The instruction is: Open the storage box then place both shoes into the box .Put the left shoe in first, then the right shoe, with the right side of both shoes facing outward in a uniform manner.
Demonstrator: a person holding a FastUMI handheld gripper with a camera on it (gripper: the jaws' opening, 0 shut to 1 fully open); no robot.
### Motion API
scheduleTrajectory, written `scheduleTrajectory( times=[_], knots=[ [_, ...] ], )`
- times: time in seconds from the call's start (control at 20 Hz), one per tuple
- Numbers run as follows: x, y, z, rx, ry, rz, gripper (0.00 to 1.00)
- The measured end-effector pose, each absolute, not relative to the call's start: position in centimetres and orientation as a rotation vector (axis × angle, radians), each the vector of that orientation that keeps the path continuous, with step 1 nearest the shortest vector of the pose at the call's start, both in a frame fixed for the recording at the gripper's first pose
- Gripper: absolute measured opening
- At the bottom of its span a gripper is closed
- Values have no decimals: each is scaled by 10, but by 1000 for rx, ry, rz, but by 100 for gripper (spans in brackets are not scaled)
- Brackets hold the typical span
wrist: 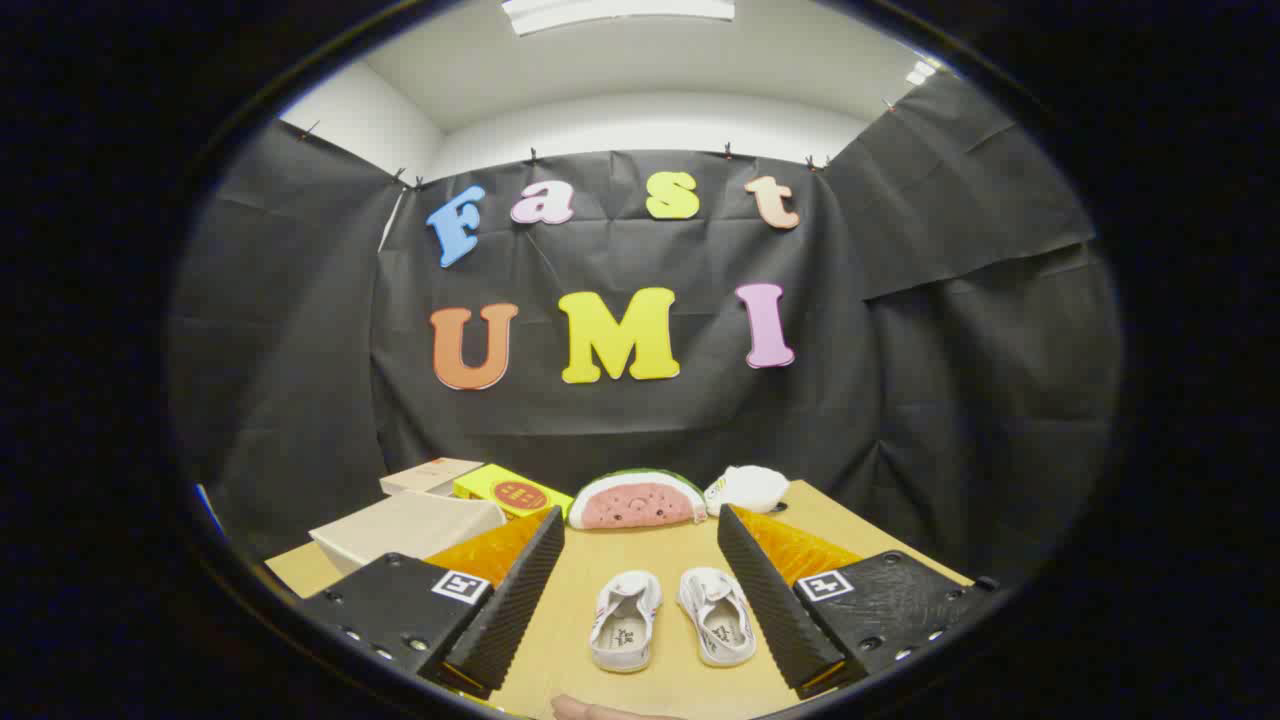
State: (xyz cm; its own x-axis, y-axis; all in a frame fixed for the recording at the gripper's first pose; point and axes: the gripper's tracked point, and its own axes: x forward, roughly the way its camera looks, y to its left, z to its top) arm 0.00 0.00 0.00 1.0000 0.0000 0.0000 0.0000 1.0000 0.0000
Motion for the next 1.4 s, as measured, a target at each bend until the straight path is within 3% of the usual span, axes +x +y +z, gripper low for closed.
scheduleTrajectory(
  times=[0.7,0.95,1.4],
  knots=[
    [6,-7,-14,-6,45,-6,96],
    [20,27,-26,3,75,133,96],
    [85,110,-84,103,299,426,96]
  ],
)
